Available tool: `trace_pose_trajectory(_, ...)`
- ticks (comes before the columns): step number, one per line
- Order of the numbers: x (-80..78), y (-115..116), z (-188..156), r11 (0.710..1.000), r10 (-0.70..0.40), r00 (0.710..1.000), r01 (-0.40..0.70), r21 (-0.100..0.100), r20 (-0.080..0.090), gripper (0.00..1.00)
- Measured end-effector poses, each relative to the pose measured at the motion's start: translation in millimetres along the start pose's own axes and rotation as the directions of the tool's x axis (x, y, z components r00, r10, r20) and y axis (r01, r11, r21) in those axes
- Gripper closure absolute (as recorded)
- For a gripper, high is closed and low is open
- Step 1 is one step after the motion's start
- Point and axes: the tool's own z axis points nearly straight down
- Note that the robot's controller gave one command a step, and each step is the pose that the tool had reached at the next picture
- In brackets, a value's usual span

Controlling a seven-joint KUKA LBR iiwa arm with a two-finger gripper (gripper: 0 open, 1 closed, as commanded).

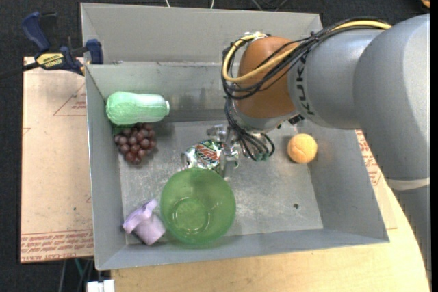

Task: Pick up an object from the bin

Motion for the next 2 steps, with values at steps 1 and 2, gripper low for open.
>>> trace_pose_trajectory(1, 0.0, 0.0, 0.0, 1.000, 0.000, 1.000, 0.000, 0.000, 0.000, 1.00)
trace_pose_trajectory(2, 0.8, 0.2, -9.7, 1.000, 0.000, 1.000, 0.000, -0.001, -0.002, 1.00)
